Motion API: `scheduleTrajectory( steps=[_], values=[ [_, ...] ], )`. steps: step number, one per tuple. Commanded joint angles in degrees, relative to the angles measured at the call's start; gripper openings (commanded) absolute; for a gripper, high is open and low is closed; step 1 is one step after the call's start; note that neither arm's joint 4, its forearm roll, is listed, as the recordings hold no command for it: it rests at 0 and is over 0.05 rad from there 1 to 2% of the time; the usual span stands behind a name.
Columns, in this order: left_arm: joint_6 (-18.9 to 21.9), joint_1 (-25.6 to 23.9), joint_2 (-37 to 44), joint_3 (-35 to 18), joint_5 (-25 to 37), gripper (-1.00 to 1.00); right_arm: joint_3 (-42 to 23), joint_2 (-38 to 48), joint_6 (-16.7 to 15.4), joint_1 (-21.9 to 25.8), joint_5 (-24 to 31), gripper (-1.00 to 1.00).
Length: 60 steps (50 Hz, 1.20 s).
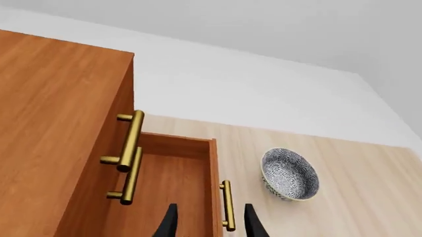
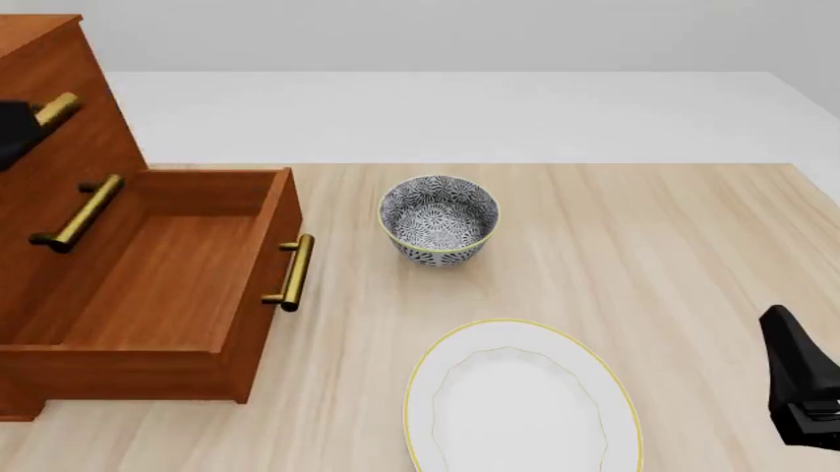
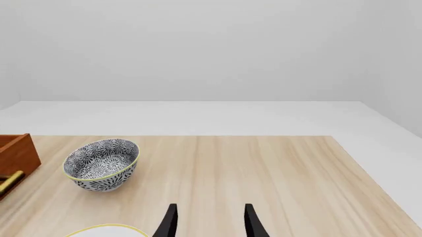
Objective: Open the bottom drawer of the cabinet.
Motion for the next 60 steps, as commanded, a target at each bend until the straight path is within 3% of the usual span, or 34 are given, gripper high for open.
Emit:
scheduleTrajectory(
  steps=[1,8,20,22,31,60],
  values=[
    [1.3,6.6,-5.3,1.2,3.5,1.00,0.0,0.0,0.0,0.0,0.0,1.00],
    [1.1,10.5,-8.5,2.1,7.6,1.00,0.0,0.0,0.0,0.0,0.0,1.00],
    [-0.1,10.0,-8.2,3.7,9.4,1.00,0.0,0.0,0.0,0.0,0.0,1.00],
    [-2.2,9.2,-8.4,5.7,9.6,1.00,0.0,0.0,0.0,0.0,0.0,1.00],
    [-2.9,9.6,-9.5,5.3,11.8,1.00,0.0,0.0,0.0,0.0,0.0,1.00],
    [1.1,16.4,-6.4,1.9,22.3,1.00,0.0,0.3,0.0,0.0,-0.1,1.00]
  ],
)
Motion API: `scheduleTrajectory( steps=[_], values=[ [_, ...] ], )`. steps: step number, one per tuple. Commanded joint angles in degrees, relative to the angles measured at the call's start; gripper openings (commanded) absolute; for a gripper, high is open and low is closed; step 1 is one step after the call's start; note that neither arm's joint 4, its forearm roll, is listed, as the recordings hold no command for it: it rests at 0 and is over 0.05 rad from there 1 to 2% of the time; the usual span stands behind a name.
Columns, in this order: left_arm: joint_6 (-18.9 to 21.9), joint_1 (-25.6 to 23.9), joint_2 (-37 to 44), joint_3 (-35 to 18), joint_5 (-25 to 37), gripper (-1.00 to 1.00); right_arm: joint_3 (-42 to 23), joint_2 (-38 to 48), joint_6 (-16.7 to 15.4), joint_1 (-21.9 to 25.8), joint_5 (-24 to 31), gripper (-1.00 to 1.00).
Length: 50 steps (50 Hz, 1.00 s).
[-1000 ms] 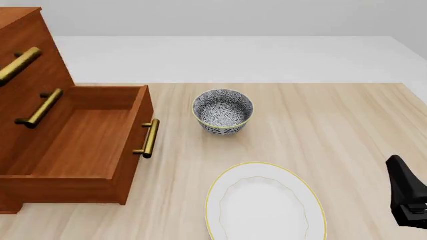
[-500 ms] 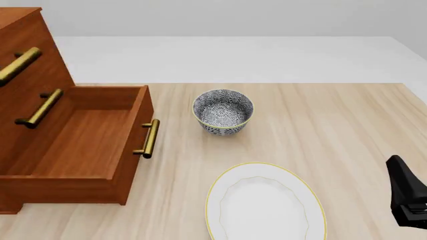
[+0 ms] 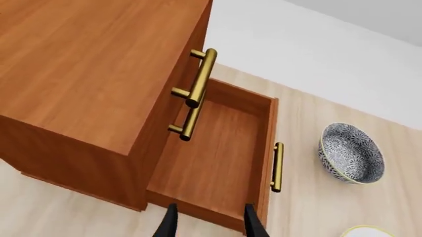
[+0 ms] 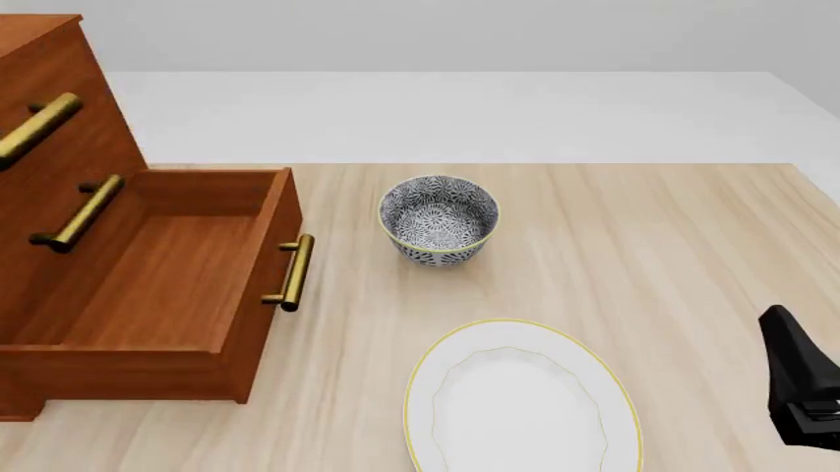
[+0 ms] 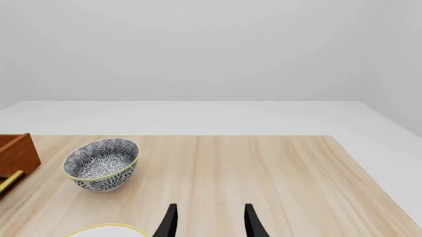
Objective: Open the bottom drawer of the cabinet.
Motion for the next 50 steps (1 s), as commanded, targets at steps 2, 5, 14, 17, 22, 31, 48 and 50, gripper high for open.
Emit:
scheduleTrajectory(
  steps=[2,5,14,17,22,31,48,50],
  values=[
    [1.3,2.8,0.5,-0.9,5.1,1.00,0.0,0.2,0.0,0.0,-0.1,1.00],
    [2.0,3.4,0.4,-1.4,5.5,1.00,0.0,0.2,0.0,0.0,-0.1,1.00],
    [5.1,6.8,-0.7,-6.1,11.1,1.00,0.0,0.4,0.0,0.0,-0.2,1.00],
    [7.4,7.3,-0.3,-8.6,13.5,1.00,0.0,-0.1,0.0,0.0,0.0,1.00],
    [10.0,8.6,0.2,-13.3,16.6,1.00,0.0,-0.1,0.0,0.0,0.0,1.00],
    [11.1,8.6,-0.7,-14.6,20.0,1.00,0.0,-0.1,0.0,0.0,0.0,1.00],
    [13.0,6.0,0.7,-14.8,22.7,1.00,0.0,-0.1,0.0,0.0,0.0,1.00],
    [13.1,5.2,1.0,-14.3,22.7,1.00,0.0,-0.1,0.0,0.0,0.0,1.00]
  ],
)
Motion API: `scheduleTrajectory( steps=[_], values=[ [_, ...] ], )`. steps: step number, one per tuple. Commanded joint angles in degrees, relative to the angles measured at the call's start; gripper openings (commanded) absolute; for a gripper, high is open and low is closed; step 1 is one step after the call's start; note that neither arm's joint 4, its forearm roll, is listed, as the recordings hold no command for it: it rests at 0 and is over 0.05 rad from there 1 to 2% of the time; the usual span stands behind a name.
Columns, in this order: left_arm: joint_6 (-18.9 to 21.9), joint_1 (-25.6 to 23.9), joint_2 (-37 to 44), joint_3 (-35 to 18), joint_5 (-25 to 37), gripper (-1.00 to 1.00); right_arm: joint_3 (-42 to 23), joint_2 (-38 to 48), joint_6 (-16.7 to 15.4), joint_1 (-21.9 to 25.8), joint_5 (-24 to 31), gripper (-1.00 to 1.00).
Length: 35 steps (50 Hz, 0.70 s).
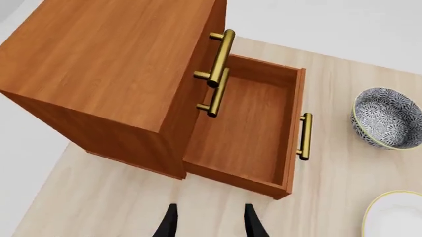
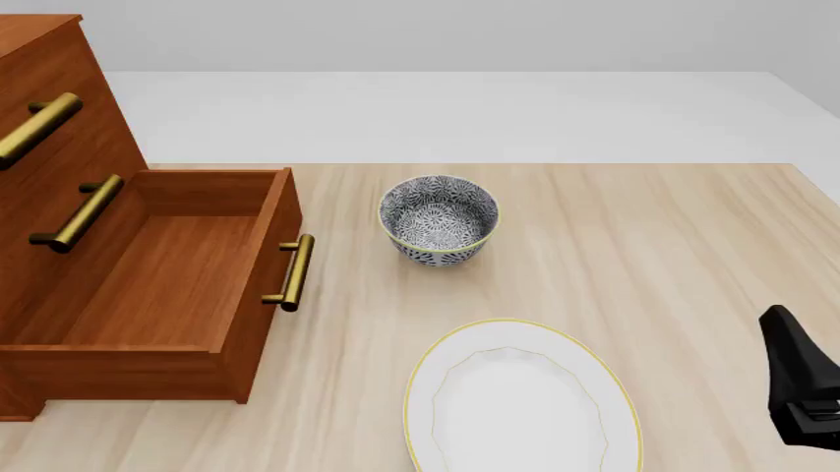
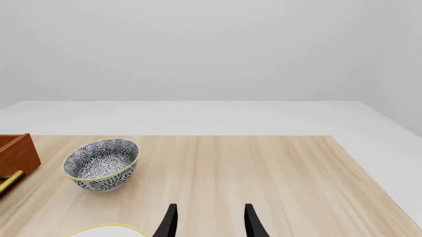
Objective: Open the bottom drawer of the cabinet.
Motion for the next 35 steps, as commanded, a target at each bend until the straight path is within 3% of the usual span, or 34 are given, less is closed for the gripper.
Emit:
scheduleTrajectory(
  steps=[1,11,15,19,26,31,35],
  values=[
    [1.4,-1.6,0.5,0.7,1.3,1.00,0.0,0.0,0.0,0.0,0.0,1.00],
    [4.0,-2.4,1.7,-1.6,1.3,1.00,0.0,0.0,0.0,0.0,0.0,1.00],
    [7.5,-1.5,2.2,-4.5,1.3,1.00,0.0,0.0,0.0,0.0,0.0,1.00],
    [8.2,-0.9,2.9,-7.9,1.3,1.00,0.0,0.0,0.0,0.0,0.0,1.00],
    [10.5,-1.0,3.3,-8.4,1.3,1.00,0.0,0.0,0.0,0.0,0.0,1.00],
    [10.3,-1.0,3.9,-14.1,1.3,1.00,0.0,0.0,0.0,0.0,0.0,1.00],
    [11.9,-0.6,3.5,-13.1,1.3,1.00,0.0,0.0,0.0,0.0,0.0,1.00]
  ],
)
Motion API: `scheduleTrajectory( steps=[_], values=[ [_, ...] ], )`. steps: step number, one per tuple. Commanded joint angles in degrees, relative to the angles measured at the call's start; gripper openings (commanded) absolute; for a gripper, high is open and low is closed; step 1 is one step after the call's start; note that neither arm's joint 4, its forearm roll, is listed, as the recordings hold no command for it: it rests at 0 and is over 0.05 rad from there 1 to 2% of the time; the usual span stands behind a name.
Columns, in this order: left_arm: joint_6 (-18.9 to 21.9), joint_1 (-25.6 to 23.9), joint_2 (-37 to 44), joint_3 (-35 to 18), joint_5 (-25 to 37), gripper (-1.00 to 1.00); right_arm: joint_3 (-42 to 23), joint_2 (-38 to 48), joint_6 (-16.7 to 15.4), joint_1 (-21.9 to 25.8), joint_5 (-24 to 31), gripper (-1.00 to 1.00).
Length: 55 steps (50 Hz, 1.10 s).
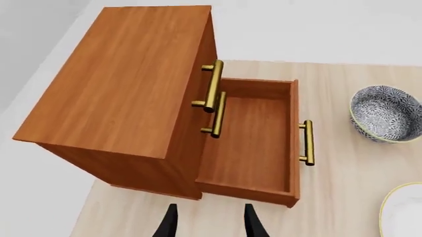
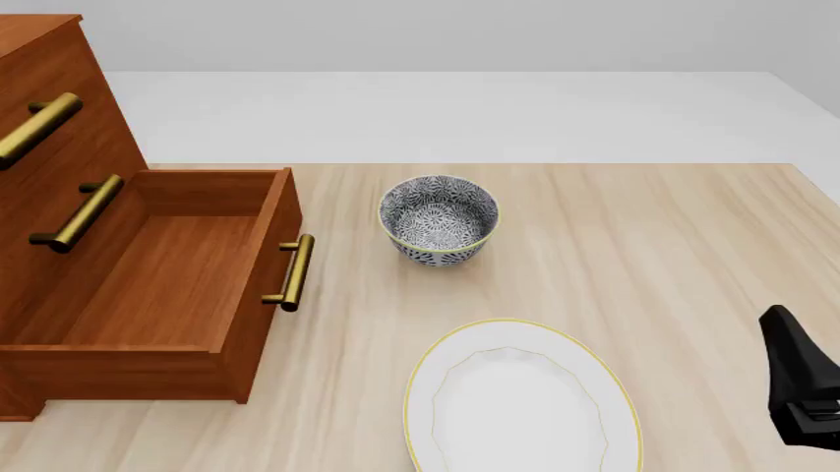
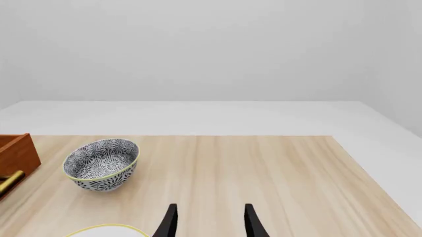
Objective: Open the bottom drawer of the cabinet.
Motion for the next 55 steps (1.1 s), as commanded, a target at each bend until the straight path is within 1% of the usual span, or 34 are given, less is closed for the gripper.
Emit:
scheduleTrajectory(
  steps=[1,3,4,6,7,8,9,12,13,15,16,19,20,25,27,28,31,33,34,36,37,41,42,46,47,49,50,55],
  values=[
    [2.9,0.4,0.1,-3.9,0.0,1.00,0.0,0.0,0.0,0.0,0.0,1.00],
    [2.8,0.2,-0.1,-4.9,0.0,1.00,0.0,0.0,0.0,0.0,0.0,1.00],
    [1.7,-0.2,-0.2,-6.2,0.0,1.00,0.0,0.0,0.0,0.0,0.0,1.00],
    [1.7,-0.2,-0.2,-6.2,0.0,1.00,0.0,0.0,0.0,0.0,0.0,1.00],
    [0.8,0.2,-0.5,-7.3,0.0,1.00,0.0,0.0,0.0,0.0,0.0,1.00],
    [0.8,0.2,-0.5,-7.4,0.0,1.00,0.0,0.0,0.0,0.0,0.0,1.00],
    [-0.7,0.0,-1.2,-7.2,0.0,1.00,0.0,0.0,0.0,0.0,0.0,1.00],
    [0.0,-0.1,-1.7,-6.1,0.0,1.00,0.0,0.0,0.0,0.0,0.0,1.00],
    [-1.1,-0.7,-2.0,-6.7,0.0,1.00,0.0,0.0,0.0,0.0,0.0,1.00],
    [-1.0,-1.0,-2.1,-6.7,0.0,1.00,0.0,0.0,0.0,0.0,0.0,1.00],
    [-1.7,-1.2,-2.0,-7.6,0.0,1.00,0.0,0.0,0.0,0.0,0.0,1.00],
    [-1.6,-1.6,-1.9,-8.4,0.0,1.00,0.0,0.0,0.0,0.0,0.0,1.00],
    [-2.3,-2.6,-1.7,-10.7,0.0,1.00,0.0,0.0,0.0,0.0,0.0,1.00],
    [-1.3,-4.6,-1.8,-11.6,0.0,1.00,0.0,0.0,0.0,0.0,0.0,1.00],
    [-1.8,-5.2,-1.7,-12.0,0.0,1.00,0.0,0.0,0.0,0.0,0.0,1.00],
    [-3.3,-6.2,-1.4,-15.0,0.0,1.00,0.0,0.0,0.0,0.0,0.0,1.00],
    [-3.0,-5.7,-1.2,-15.9,0.0,1.00,0.0,0.0,0.0,0.0,0.0,1.00],
    [-3.8,-6.1,-1.0,-16.9,0.0,1.00,0.0,0.0,0.0,0.0,0.0,1.00],
    [-3.2,-6.6,-0.7,-17.1,0.0,1.00,0.0,0.0,0.0,0.0,0.0,1.00],
    [-3.4,-7.3,-0.5,-17.9,0.0,1.00,0.0,0.0,0.0,0.0,0.0,1.00],
    [-2.8,-8.5,-0.5,-18.7,0.0,1.00,0.0,0.0,0.0,0.0,0.0,1.00],
    [-2.7,-9.0,-0.5,-19.3,0.0,1.00,0.0,0.0,0.0,0.0,0.0,1.00],
    [-3.0,-9.4,-0.6,-20.2,0.0,1.00,0.0,0.0,0.0,0.0,0.0,1.00],
    [-3.2,-10.0,-1.0,-19.8,0.0,1.00,0.0,0.0,0.0,0.0,0.0,1.00],
    [-4.0,-10.7,-1.2,-20.3,0.0,1.00,0.0,0.0,0.0,0.0,0.0,1.00],
    [-3.3,-10.1,-1.5,-19.7,0.0,1.00,0.0,0.0,0.0,0.0,0.0,1.00],
    [-3.9,-9.7,-1.7,-19.4,0.0,1.00,0.0,0.0,0.0,0.0,0.0,1.00],
    [-4.1,-10.1,-2.3,-18.8,0.0,1.00,0.0,0.0,0.0,0.0,0.0,1.00]
  ],
)
